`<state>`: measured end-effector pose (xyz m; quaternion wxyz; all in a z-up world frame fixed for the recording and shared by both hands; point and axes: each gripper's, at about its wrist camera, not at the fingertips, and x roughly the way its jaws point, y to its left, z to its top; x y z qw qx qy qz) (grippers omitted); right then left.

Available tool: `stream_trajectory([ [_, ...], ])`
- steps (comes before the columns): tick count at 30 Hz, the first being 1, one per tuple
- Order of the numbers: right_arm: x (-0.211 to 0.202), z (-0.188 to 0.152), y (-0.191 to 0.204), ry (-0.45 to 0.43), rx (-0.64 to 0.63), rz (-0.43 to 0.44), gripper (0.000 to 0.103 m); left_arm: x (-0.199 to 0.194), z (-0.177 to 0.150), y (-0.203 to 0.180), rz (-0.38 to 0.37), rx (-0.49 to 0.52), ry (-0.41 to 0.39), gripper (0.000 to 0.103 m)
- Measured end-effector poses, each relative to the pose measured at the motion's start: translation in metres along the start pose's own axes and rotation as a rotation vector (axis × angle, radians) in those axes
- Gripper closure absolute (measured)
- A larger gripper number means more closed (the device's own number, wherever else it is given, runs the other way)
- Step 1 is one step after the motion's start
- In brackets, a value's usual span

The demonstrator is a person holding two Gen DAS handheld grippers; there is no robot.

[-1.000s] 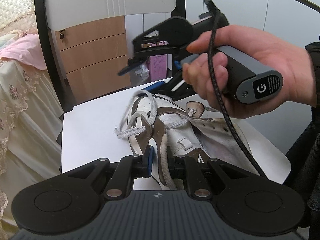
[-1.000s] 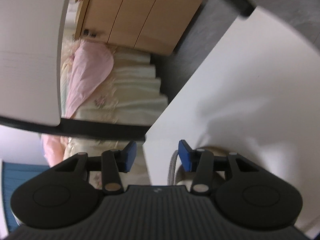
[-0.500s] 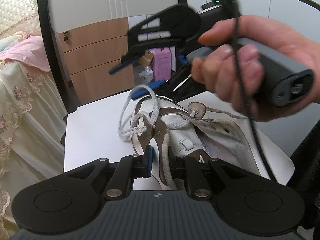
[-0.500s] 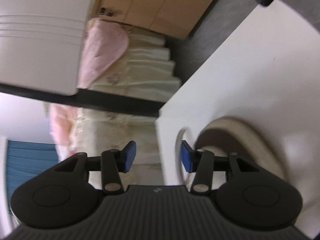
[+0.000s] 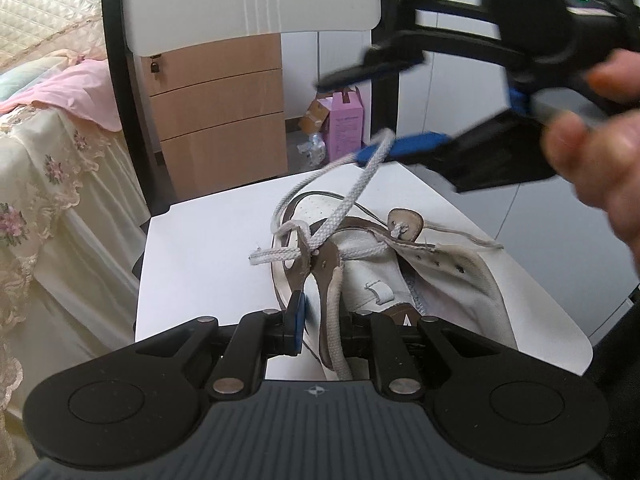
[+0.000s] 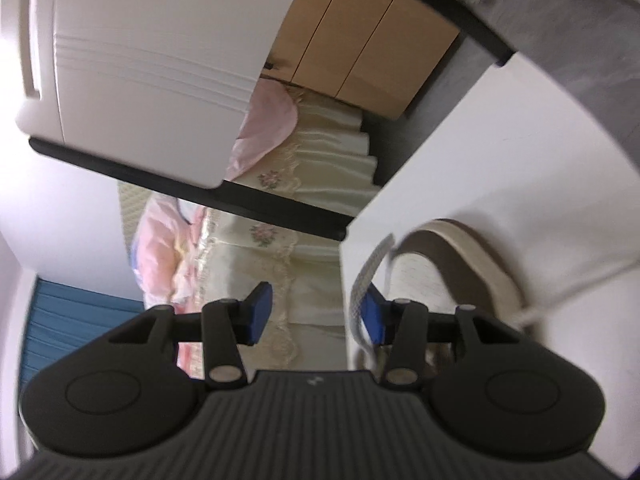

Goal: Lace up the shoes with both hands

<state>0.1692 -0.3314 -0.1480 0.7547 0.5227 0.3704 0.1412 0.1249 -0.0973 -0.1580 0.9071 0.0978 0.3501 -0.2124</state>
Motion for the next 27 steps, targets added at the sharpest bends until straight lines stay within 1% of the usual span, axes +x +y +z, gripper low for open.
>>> stream_trajectory([
  [2,-0.011,-0.008,0.0,-0.028,-0.021,-0.03,0.053,-0.001,-0.001,0.001,0.003,-0.011,0.0,0.088],
  [5,-0.032,-0.022,0.003,-0.143,-0.049,-0.079,0.053,-0.005,-0.004,0.0,0.007,-0.021,-0.018,0.09],
  [7,-0.041,-0.031,0.007,-0.185,-0.078,-0.071,0.053,-0.01,-0.006,-0.004,0.012,-0.011,-0.031,0.091],
  [10,-0.049,-0.047,0.012,-0.218,-0.158,-0.075,0.053,-0.011,-0.006,-0.007,0.005,0.024,-0.035,0.093],
  [13,-0.048,-0.062,0.016,-0.2,-0.238,-0.087,0.053,-0.011,-0.006,-0.005,-0.023,0.025,-0.031,0.093],
  [15,-0.043,-0.068,0.021,-0.151,-0.284,-0.088,0.053,-0.012,-0.006,-0.006,-0.038,0.04,-0.029,0.093],
  [17,-0.035,-0.068,0.032,-0.09,-0.363,-0.108,0.053,-0.011,-0.006,-0.007,-0.039,0.054,-0.029,0.093],
  [21,0.005,-0.054,0.065,0.079,-0.562,-0.224,0.053,-0.012,-0.007,-0.012,-0.006,0.058,-0.034,0.093],
  [24,0.048,-0.046,0.086,0.265,-0.69,-0.302,0.054,-0.011,-0.009,-0.012,0.003,0.054,-0.038,0.093],
  [27,0.096,-0.051,0.093,0.434,-0.81,-0.421,0.053,-0.011,-0.009,-0.012,0.004,0.043,-0.037,0.092],
])
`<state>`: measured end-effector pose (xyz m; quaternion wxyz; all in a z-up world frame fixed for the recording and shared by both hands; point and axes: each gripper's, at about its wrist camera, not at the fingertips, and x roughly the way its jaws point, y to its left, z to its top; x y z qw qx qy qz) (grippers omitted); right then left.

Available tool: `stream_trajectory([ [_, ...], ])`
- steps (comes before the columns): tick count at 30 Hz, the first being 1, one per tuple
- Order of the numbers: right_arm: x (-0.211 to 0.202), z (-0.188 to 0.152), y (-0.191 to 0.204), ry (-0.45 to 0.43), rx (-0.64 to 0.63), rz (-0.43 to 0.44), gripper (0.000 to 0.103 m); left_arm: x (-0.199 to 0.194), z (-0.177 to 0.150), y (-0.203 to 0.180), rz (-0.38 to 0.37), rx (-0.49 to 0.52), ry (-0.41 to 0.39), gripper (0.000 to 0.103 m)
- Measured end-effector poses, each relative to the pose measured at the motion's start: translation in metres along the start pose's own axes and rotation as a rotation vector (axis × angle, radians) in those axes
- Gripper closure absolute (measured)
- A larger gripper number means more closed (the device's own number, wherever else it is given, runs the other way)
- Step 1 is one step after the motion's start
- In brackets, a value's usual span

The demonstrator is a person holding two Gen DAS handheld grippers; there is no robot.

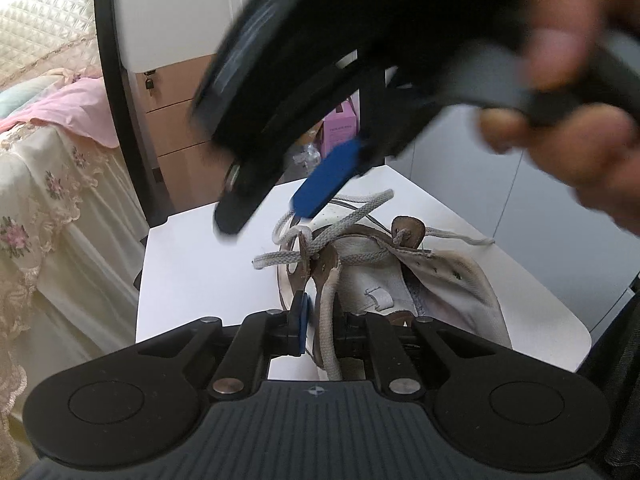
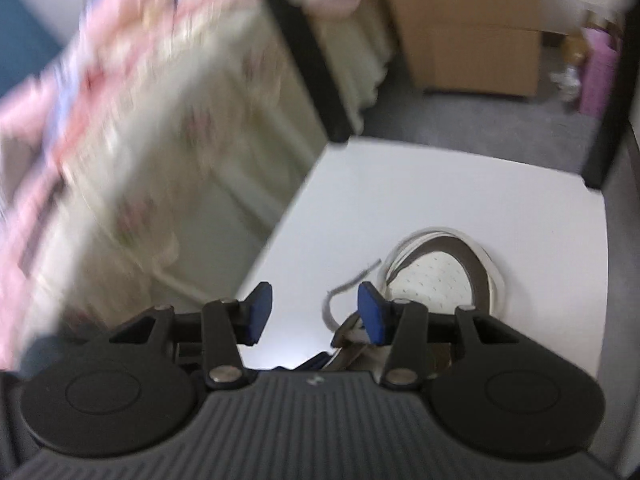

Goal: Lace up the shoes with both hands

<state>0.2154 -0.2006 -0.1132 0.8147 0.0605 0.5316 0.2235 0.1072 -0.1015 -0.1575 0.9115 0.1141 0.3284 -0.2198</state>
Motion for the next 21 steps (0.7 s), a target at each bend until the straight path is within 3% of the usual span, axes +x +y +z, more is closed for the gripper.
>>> stream_trajectory([
  [3,0.03,0.015,0.013,0.144,-0.126,-0.074,0.055,0.0,-0.002,0.001,-0.004,-0.015,-0.007,0.092],
  [8,0.057,0.026,0.031,0.257,-0.264,-0.148,0.058,-0.001,-0.003,0.002,-0.016,-0.016,-0.012,0.092],
  [10,0.064,0.028,0.038,0.302,-0.31,-0.177,0.073,0.001,-0.002,0.001,-0.014,-0.001,-0.013,0.092],
  [11,0.067,0.028,0.04,0.317,-0.328,-0.197,0.093,0.001,-0.003,0.0,-0.014,0.006,-0.013,0.092],
  [12,0.068,0.025,0.041,0.312,-0.34,-0.227,0.099,0.001,-0.003,-0.001,-0.014,0.013,-0.014,0.092],
  [16,0.051,0.018,0.047,0.176,-0.338,-0.263,0.1,0.002,-0.004,-0.004,-0.018,0.036,-0.022,0.092],
  [21,0.01,0.017,0.046,0.01,-0.168,-0.221,0.1,0.005,-0.003,-0.003,-0.043,0.031,-0.025,0.093],
])
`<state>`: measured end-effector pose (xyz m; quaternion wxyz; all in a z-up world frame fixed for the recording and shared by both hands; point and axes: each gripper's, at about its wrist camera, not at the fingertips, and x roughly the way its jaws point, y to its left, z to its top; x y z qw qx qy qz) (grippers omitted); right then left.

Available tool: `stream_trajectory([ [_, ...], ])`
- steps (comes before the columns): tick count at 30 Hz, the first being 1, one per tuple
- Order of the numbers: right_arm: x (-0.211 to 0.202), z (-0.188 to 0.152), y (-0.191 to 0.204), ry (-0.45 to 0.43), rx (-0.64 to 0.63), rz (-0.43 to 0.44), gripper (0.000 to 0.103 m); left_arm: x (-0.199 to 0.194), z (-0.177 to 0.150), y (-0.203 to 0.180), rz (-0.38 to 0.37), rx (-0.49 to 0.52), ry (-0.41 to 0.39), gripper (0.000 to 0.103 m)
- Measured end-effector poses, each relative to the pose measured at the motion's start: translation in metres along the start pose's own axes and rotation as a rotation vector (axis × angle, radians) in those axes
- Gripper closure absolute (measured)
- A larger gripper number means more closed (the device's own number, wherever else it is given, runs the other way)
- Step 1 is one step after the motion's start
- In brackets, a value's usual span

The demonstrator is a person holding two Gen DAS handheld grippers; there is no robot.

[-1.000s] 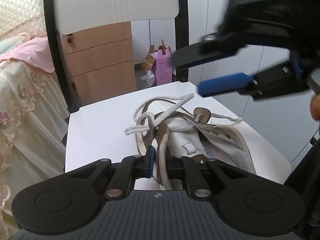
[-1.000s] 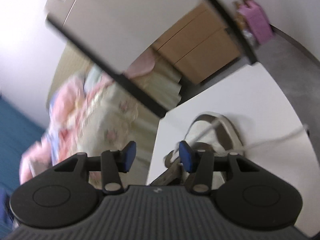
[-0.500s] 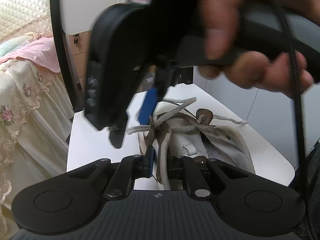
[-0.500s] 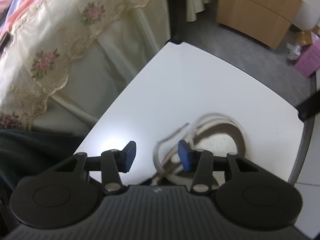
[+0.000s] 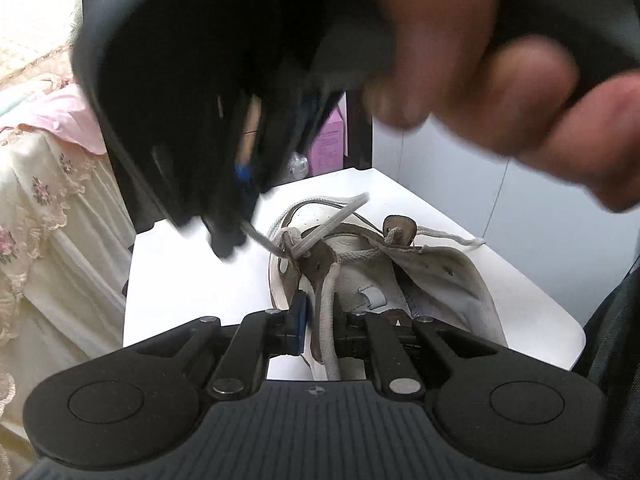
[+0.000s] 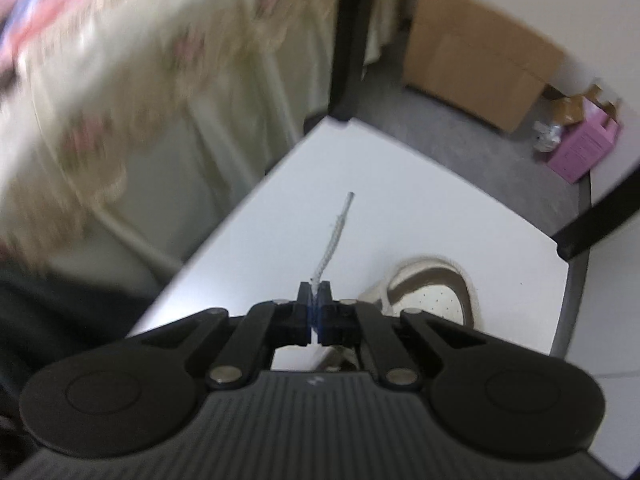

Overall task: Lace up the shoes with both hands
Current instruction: 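Grasp the lace end with the right tool and lift it high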

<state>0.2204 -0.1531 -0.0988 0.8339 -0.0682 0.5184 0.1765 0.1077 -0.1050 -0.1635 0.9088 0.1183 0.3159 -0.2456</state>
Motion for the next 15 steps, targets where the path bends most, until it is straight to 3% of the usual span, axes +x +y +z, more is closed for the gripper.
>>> stream_trajectory([
  [3,-0.028,0.004,-0.003,-0.114,0.084,0.03,0.1,0.001,-0.001,-0.006,0.012,0.036,-0.003,0.093],
  [8,-0.081,0.023,0.005,-0.286,0.111,0.084,0.101,0.0,-0.001,-0.005,0.004,0.025,-0.002,0.093],
  [15,-0.137,0.048,0.016,-0.43,0.089,0.082,0.101,0.0,-0.001,-0.001,0.0,0.013,0.001,0.093],
])
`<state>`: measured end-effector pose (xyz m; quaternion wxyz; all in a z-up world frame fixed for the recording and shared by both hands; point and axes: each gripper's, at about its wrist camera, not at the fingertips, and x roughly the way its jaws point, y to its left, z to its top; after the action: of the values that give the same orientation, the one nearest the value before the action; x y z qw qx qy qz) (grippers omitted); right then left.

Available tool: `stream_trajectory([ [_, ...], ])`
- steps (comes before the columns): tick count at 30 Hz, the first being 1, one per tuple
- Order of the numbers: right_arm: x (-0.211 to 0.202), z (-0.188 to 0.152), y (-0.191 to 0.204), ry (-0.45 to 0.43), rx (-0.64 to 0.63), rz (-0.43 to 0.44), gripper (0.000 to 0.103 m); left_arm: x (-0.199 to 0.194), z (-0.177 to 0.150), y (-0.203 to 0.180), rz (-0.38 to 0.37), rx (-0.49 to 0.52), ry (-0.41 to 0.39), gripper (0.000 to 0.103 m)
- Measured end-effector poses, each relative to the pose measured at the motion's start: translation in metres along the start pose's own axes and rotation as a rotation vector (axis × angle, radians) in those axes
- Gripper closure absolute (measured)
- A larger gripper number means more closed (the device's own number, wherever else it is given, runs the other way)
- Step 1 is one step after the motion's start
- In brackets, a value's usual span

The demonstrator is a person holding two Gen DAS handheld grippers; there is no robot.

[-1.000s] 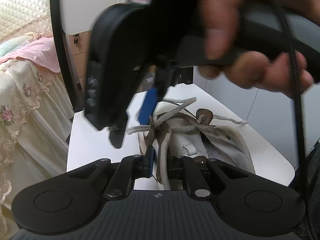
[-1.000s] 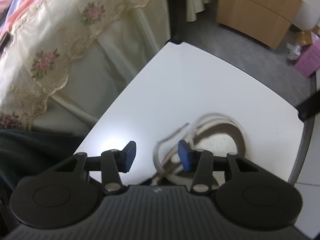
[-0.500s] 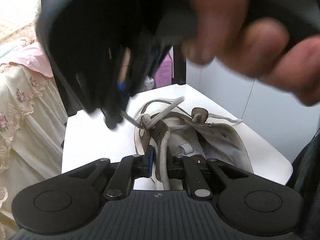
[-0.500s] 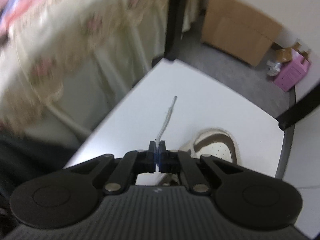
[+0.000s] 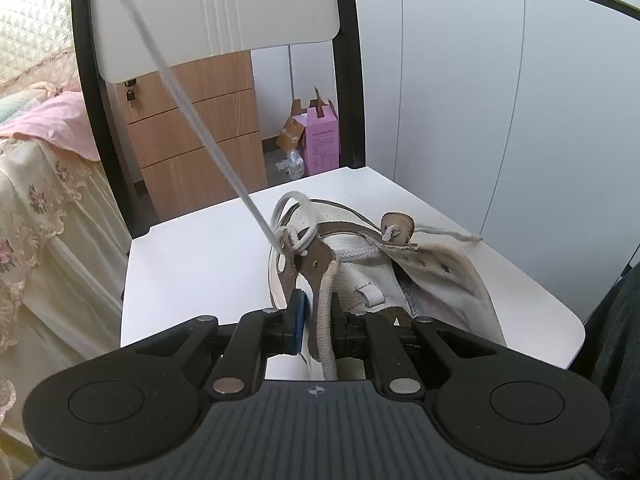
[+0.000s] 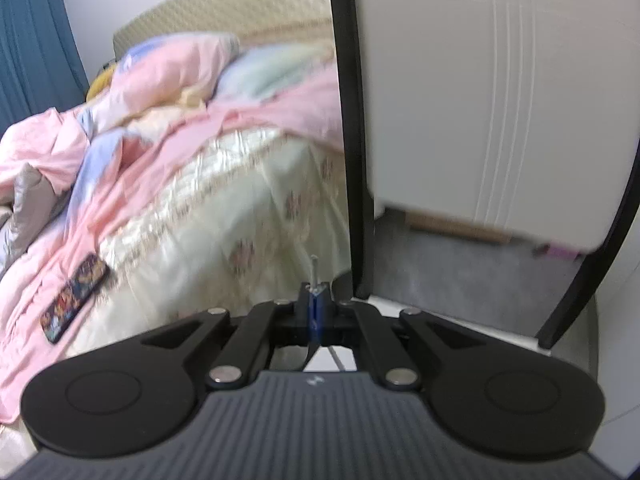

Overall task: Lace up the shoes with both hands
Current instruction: 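Grasp the lace end with the right tool and lift it high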

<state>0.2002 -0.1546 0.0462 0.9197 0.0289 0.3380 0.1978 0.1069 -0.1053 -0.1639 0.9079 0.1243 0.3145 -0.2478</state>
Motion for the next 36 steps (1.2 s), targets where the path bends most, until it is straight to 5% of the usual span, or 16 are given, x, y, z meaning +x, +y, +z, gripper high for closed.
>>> stream_trajectory([
  [21,-0.076,0.114,0.062,-0.441,-0.127,0.093,0.101,0.003,0.0,0.003,-0.025,-0.02,0.013,0.093],
  [25,-0.077,0.131,0.063,-0.442,-0.142,0.093,0.101,0.002,0.0,0.001,-0.027,-0.009,0.011,0.092],
  [36,-0.08,0.082,0.025,-0.27,-0.033,0.165,0.095,0.001,0.001,0.0,-0.012,0.009,0.012,0.089],
])
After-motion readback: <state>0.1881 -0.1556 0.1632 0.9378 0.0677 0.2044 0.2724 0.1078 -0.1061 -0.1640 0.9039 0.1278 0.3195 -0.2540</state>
